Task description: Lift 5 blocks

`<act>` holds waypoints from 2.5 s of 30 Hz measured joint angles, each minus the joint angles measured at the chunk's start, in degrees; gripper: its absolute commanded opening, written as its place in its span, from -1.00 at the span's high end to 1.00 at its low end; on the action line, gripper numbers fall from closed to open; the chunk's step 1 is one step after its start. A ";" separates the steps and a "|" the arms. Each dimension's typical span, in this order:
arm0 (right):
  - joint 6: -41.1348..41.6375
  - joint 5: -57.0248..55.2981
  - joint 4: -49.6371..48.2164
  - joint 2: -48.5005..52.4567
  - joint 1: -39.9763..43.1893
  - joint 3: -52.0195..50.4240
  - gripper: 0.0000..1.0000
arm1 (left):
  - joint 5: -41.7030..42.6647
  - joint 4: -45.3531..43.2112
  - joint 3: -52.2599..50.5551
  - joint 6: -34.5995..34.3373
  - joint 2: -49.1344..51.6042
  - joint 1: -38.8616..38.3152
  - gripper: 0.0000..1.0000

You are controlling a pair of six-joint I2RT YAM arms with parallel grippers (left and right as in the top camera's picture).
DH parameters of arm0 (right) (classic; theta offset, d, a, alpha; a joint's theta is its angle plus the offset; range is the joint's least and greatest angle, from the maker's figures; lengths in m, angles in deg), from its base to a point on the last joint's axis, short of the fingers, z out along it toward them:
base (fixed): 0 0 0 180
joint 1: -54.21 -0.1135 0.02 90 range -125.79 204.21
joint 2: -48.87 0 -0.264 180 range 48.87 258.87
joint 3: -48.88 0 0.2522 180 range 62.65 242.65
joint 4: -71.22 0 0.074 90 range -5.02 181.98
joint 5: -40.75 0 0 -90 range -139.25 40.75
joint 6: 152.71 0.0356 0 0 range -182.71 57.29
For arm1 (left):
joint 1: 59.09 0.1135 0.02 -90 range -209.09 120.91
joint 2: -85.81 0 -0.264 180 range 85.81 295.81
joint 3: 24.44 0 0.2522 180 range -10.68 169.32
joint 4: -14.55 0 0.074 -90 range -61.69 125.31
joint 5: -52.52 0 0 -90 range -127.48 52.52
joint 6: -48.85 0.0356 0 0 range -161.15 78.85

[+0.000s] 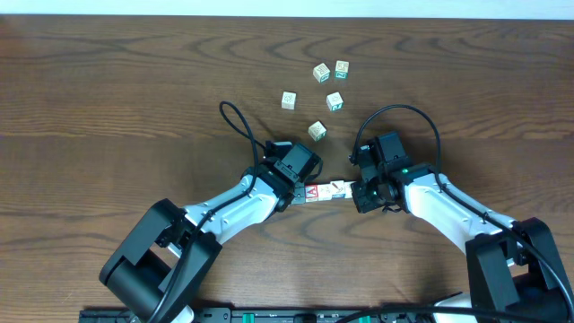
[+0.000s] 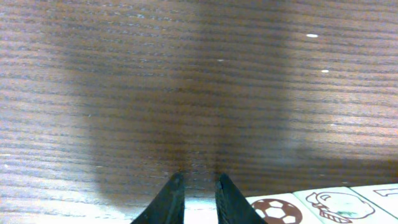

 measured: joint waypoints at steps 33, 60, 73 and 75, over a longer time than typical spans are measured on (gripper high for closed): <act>0.42 1.73 0.04 0.11 -0.26 0.00 0.98 | 0.76 0.68 0.11 2.91 0.00 -0.26 0.86; 1.79 0.46 2.80 0.09 -0.26 0.85 0.97 | 3.85 0.63 0.11 2.91 -0.31 -0.17 0.86; 7.06 0.42 3.32 0.09 -0.26 0.87 0.98 | 4.39 0.61 0.11 2.91 -0.33 -0.17 0.86; 7.26 0.39 3.32 0.09 -0.26 0.90 0.98 | 4.52 0.61 0.11 2.91 -0.33 -0.17 0.86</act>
